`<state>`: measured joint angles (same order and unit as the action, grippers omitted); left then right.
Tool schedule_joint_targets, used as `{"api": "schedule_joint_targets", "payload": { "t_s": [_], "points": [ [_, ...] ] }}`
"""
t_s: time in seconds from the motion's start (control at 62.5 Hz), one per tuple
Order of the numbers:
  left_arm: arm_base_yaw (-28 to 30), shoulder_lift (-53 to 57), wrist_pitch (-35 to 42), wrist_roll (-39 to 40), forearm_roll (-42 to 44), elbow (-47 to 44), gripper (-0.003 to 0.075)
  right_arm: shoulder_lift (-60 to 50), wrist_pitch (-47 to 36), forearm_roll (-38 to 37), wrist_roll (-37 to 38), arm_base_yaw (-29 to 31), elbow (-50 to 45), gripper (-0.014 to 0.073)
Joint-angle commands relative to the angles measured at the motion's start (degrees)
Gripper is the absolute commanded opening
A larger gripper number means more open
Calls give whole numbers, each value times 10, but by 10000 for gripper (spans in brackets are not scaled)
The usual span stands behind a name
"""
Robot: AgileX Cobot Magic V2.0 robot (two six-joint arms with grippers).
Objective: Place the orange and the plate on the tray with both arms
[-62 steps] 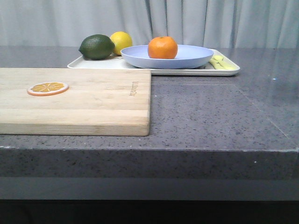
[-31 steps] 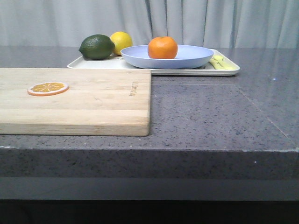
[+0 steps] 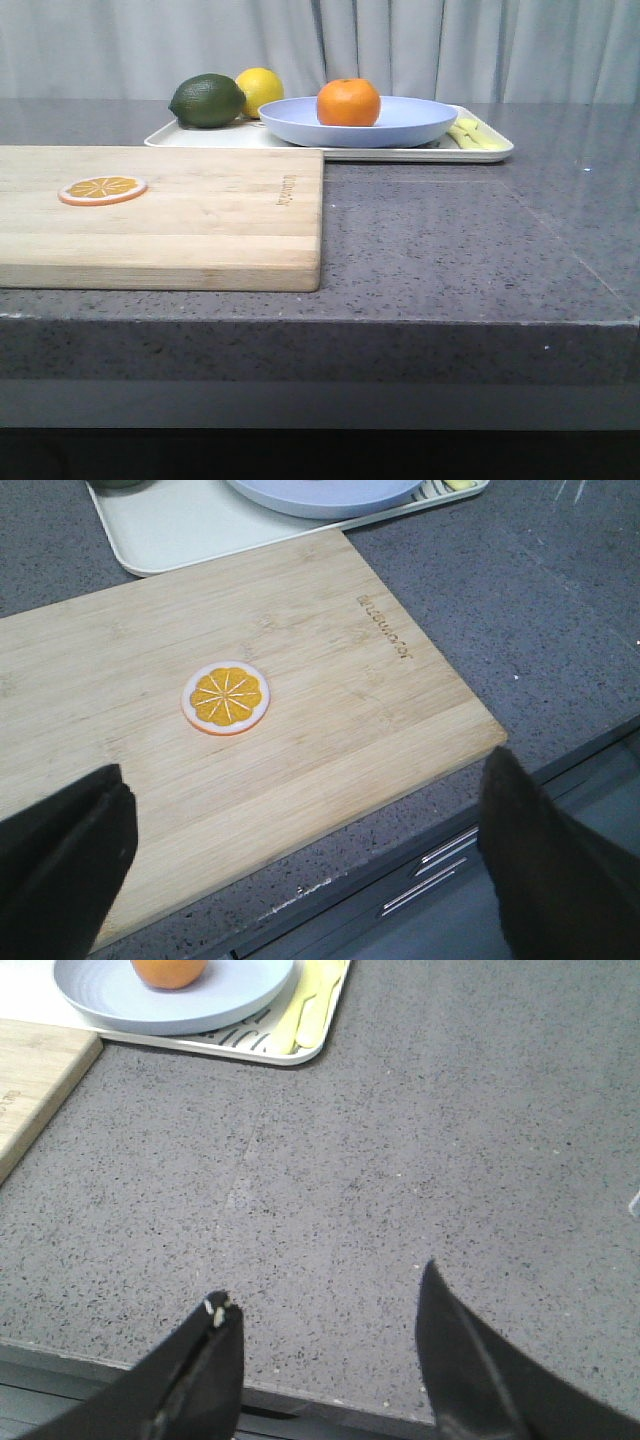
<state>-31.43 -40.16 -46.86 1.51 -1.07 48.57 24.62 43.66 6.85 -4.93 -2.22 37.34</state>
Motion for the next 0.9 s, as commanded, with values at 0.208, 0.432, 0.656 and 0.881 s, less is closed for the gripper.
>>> {"api": "schedule_joint_targets", "payload": {
  "t_s": [0.208, 0.432, 0.656, 0.881],
  "points": [
    [1, 1, 42, 6, -7, 13, 669, -7, -62, -4, -7, 0, 6, 386],
    [1, 1, 42, 6, -7, 13, 463, -7, -64, -4, -7, 0, 6, 96],
    [1, 1, 42, 6, -7, 13, 137, -7, -65, -4, -7, 0, 6, -66],
    [1, 1, 42, 6, -7, 13, -20, -7, -69, -4, -7, 0, 6, -67]
  ]
}}
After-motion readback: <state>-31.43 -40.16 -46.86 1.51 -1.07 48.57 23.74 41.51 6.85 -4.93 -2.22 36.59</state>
